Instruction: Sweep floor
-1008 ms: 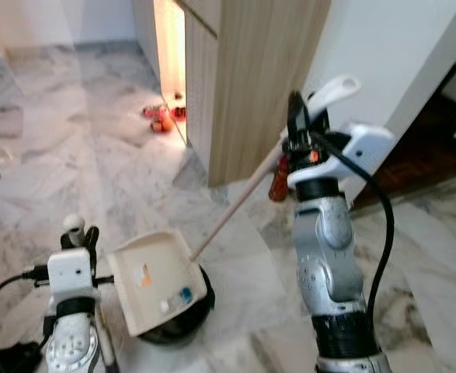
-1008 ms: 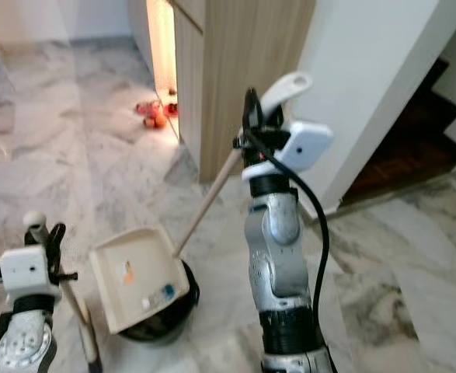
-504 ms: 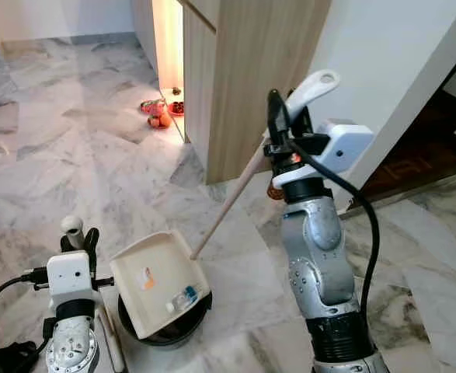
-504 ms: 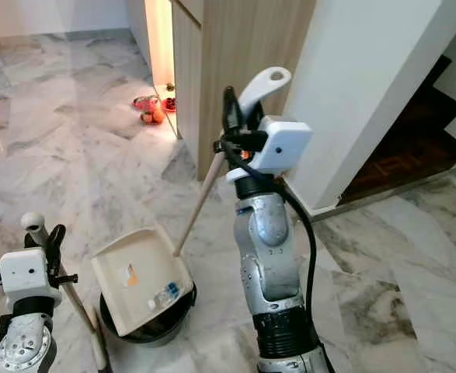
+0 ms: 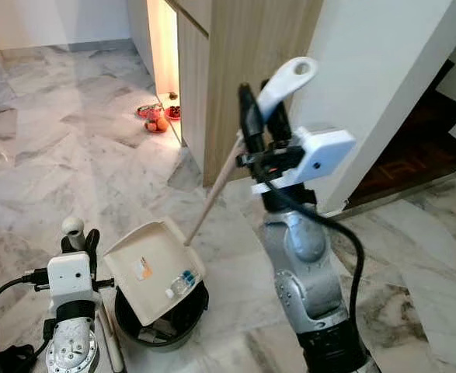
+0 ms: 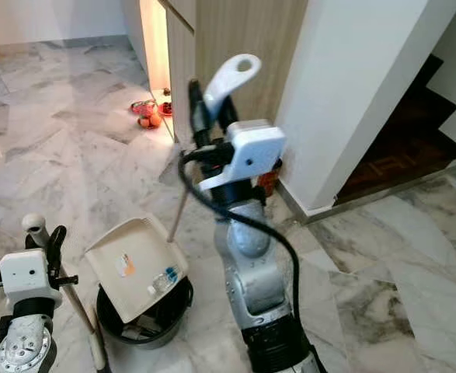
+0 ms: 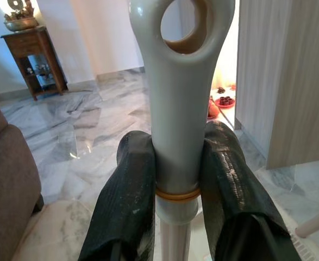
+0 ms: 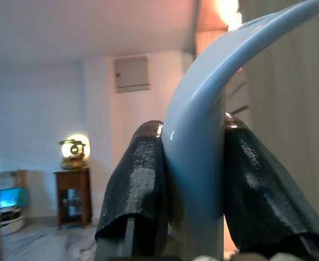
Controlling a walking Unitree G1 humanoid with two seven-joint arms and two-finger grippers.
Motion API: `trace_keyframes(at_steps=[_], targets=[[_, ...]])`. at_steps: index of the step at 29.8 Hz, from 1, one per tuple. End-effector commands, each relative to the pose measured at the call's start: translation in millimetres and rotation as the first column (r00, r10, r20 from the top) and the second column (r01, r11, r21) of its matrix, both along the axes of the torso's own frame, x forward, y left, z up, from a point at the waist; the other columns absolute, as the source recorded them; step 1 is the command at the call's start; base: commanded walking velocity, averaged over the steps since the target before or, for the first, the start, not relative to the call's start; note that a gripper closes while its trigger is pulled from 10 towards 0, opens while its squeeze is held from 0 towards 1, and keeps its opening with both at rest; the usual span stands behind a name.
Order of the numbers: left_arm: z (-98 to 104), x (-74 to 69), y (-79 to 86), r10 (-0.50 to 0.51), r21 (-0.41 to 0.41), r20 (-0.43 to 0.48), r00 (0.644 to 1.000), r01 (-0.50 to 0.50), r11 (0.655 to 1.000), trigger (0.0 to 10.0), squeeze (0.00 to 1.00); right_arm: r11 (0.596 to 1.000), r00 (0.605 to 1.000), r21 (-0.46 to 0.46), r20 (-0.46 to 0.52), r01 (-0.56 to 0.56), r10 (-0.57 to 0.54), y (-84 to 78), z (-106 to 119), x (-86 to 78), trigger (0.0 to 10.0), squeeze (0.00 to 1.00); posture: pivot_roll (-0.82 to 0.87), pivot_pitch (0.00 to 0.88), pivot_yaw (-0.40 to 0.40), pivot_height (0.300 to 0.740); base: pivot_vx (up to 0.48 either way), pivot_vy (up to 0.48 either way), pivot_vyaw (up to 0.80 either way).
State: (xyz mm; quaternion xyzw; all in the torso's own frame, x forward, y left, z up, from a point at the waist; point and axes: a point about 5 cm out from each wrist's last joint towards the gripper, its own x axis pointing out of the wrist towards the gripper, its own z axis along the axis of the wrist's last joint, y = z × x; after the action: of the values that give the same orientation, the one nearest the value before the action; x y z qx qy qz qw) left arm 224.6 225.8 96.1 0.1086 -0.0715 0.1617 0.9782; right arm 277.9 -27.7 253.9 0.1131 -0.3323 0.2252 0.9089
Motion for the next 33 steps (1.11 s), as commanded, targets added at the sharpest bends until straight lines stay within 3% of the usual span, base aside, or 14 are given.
trace_keyframes(at_steps=[1, 2, 5, 7, 19, 33], targets=[[8, 0.1, -1.8, -0.012, 0.013, 0.038, 0.999, 0.011, 1.0, 10.0, 0.0, 0.989, 0.992, 0.122, 0.106, -0.078, 0.066, 14.8, 24, -22.7, 10.0, 0.0, 0.08, 0.092, -0.078, 0.74, 0.0, 0.0, 0.0], [8, 0.1, -1.8, -0.012, 0.013, 0.038, 0.999, 0.011, 1.0, 10.0, 0.0, 0.989, 0.992, 0.122, 0.106, -0.078, 0.066, 14.8, 24, -22.7, 10.0, 0.0, 0.08, 0.092, -0.078, 0.74, 0.0, 0.0, 0.0], [8, -0.1, -1.7, -0.01, 0.013, 0.037, 0.999, 0.01, 1.0, 10.0, 0.0, 0.992, 0.967, -0.004, 0.223, -0.129, 0.127, 30.5, 26, -40.0, 10.0, 0.0, 0.08, 0.092, -0.078, 0.74, 0.0, 0.0, 0.0], [8, 0.0, -2.1, -0.012, 0.012, 0.037, 0.999, 0.012, 1.0, 10.0, 0.0, 0.99, 0.959, -0.024, 0.244, -0.141, 0.142, 34.4, 26, -44.6, 10.0, 0.0, 0.08, 0.095, -0.076, 0.74, 0.0, 0.0, 0.0], [6, -0.4, -1.9, -0.013, 0.01, 0.034, 0.999, 0.013, 1.0, 10.0, 0.01, 0.99, 0.943, -0.058, 0.299, -0.131, 0.142, 38.5, 29, -53.1, 10.0, 0.0, 0.08, 0.096, -0.078, 0.74, 0.0, 0.0, 0.0], [7, -0.3, -1.1, -0.01, 0.012, 0.037, 0.999, 0.009, 1.0, 10.0, 0.01, 0.979, 0.898, -0.143, 0.396, -0.148, 0.193, 52.9, 30, -72.9, 10.0, 0.0, 0.08, 0.097, -0.08, 0.74, 0.0, 0.0, 0.0]])
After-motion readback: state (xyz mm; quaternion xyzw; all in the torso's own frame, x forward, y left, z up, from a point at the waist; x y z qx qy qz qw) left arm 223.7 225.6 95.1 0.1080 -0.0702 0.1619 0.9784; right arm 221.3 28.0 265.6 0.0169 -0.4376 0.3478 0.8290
